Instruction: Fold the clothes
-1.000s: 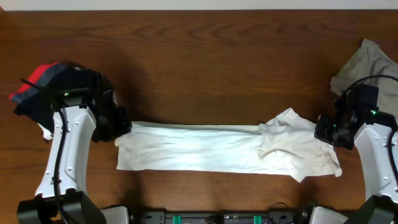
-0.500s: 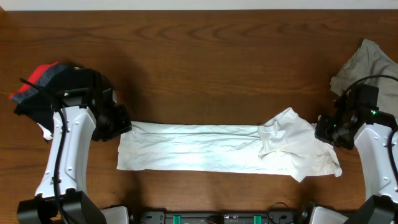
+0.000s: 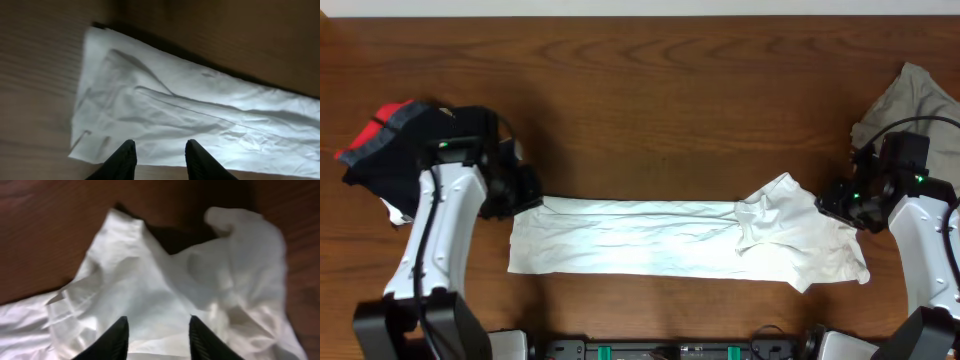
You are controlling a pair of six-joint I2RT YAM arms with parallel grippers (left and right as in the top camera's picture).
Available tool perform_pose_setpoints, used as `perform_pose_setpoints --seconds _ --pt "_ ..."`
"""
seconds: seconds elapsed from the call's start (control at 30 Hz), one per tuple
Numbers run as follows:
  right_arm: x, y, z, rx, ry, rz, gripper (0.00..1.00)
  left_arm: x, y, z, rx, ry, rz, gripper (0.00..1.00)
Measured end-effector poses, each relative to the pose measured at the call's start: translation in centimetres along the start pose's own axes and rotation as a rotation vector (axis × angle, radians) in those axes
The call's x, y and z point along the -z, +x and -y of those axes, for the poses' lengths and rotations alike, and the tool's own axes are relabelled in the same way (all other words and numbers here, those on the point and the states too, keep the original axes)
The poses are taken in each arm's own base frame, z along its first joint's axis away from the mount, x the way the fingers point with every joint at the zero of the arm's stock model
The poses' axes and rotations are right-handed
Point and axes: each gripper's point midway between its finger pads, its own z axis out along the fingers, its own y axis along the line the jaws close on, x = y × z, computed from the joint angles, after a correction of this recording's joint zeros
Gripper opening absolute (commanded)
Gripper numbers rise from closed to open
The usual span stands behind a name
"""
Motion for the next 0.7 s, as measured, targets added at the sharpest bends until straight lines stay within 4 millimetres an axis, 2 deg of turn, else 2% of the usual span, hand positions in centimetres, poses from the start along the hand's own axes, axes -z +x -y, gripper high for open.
perform_pose_setpoints --seconds 0.13,0.3,0.5,0.63,0.7 --pt "0.0 0.5 -1.4 0.046 -0.075 -0.021 0.5 -1.7 0.4 0.7 -0.025 -0.008 -0.058 0.31" --pt "-0.3 1.3 -3.9 0.15 -0.13 -0.045 0.55 -3.4 0.8 0.3 -0.014 -0.025 -0.124 0.31" --pt "-1.1 2.7 -6.7 0.27 -0.152 -0.086 0.56 -5.3 2.0 -0.4 0.003 -0.045 -0.201 0.31" --pt "-2.5 2.9 -7.3 0.306 -0.138 -0.109 0.54 -5.7 2.3 -0.6 0.005 -0.048 -0.212 0.31" --pt "-3.6 2.8 -7.4 0.313 -0.132 -0.125 0.5 -5.7 2.2 -0.6 0.004 -0.047 -0.209 0.31"
